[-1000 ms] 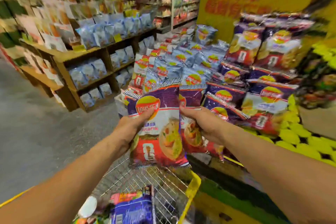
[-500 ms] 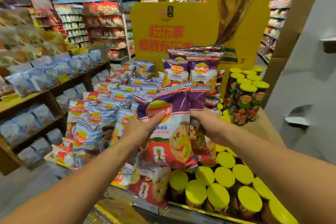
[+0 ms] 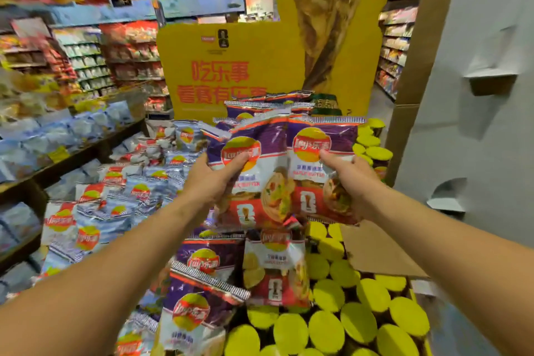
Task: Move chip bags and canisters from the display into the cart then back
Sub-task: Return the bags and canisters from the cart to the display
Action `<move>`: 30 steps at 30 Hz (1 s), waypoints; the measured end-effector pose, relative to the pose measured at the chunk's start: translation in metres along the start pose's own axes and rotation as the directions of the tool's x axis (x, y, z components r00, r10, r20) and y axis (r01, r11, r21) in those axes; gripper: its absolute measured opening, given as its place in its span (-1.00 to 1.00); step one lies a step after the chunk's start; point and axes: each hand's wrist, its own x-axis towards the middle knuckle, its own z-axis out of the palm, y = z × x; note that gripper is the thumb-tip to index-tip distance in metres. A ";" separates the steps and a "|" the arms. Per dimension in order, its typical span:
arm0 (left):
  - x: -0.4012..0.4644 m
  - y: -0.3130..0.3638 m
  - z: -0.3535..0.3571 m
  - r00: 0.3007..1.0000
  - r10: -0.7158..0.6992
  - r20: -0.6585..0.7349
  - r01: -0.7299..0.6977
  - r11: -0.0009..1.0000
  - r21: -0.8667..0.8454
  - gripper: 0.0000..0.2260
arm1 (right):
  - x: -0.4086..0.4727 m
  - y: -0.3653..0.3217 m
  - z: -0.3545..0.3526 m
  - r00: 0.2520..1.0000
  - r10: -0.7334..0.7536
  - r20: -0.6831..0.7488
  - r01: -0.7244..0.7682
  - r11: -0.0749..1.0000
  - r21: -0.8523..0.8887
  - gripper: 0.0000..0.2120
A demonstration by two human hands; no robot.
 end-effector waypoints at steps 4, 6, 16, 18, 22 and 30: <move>0.043 -0.018 -0.036 0.987 0.018 -0.158 -0.017 1.000 0.009 -0.63 | 0.041 0.004 0.010 0.984 -0.048 -0.169 0.048 0.999 -0.004 -0.57; 0.065 -0.031 -0.047 0.987 0.007 -0.160 -0.004 1.000 0.020 -0.47 | 0.061 0.004 0.020 0.966 -0.091 -0.243 0.092 0.996 -0.008 -0.56; 0.185 -0.085 -0.038 0.994 -0.018 -0.110 0.024 0.998 0.050 -0.05 | 0.119 0.012 0.085 0.994 -0.030 -0.101 0.044 0.990 0.134 -0.38; 0.199 -0.089 -0.040 0.995 -0.058 -0.077 0.062 0.997 0.054 -0.14 | 0.126 0.019 0.103 1.000 0.007 0.002 -0.007 0.990 0.140 -0.46; 0.192 -0.078 -0.038 0.977 -0.157 0.141 0.164 0.986 -0.039 -0.53 | 0.128 0.040 0.141 0.993 0.055 0.103 -0.070 0.987 0.144 -0.57; 0.216 -0.102 -0.074 0.935 -0.322 0.146 0.353 0.875 -0.332 -0.18 | 0.124 0.087 0.196 0.991 0.079 0.106 -0.087 0.993 0.074 -0.49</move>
